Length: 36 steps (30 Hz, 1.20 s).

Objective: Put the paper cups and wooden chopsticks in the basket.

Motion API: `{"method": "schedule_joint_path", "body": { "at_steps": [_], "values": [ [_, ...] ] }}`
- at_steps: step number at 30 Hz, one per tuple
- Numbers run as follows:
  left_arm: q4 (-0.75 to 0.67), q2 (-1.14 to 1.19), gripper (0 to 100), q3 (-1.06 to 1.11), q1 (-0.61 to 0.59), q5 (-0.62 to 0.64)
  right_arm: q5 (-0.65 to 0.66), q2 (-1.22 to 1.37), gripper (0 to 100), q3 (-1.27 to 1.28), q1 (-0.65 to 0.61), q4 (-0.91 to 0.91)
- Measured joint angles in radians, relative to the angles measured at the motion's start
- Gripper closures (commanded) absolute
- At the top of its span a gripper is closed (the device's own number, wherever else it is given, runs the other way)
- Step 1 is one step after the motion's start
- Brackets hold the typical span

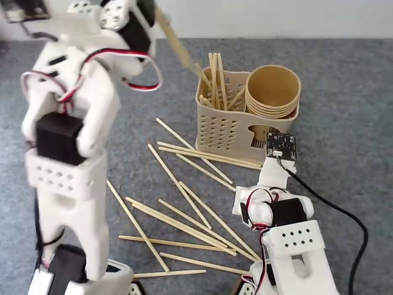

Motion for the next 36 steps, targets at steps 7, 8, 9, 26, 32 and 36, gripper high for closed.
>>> {"method": "schedule_joint_path", "body": {
  "at_steps": [7, 8, 9, 26, 32, 36],
  "values": [
    [-0.061, 0.144, 99, 0.000, 0.052, 0.003, 0.000, 0.000, 99.0, 0.000, 0.000, 0.000],
    [-0.066, 0.164, 99, 0.000, 0.052, 0.005, 0.000, 0.000, 99.0, 0.000, 0.000, 0.000],
    [-0.068, 0.186, 99, 0.000, 0.054, 0.005, 0.000, 0.000, 99.0, 0.000, 0.000, 0.000],
    [0.161, 0.172, 80, 0.002, 0.149, -0.071, 0.000, 0.000, 99.0, 0.005, 0.000, 0.000],
    [0.302, 0.029, 80, 0.002, 0.072, -0.072, 0.000, 0.000, 99.0, 0.005, 0.002, 0.000],
    [0.482, -0.037, 80, 0.002, -0.008, -0.072, 0.000, 0.000, 98.9, 0.005, 0.000, 0.000]
  ]
}}
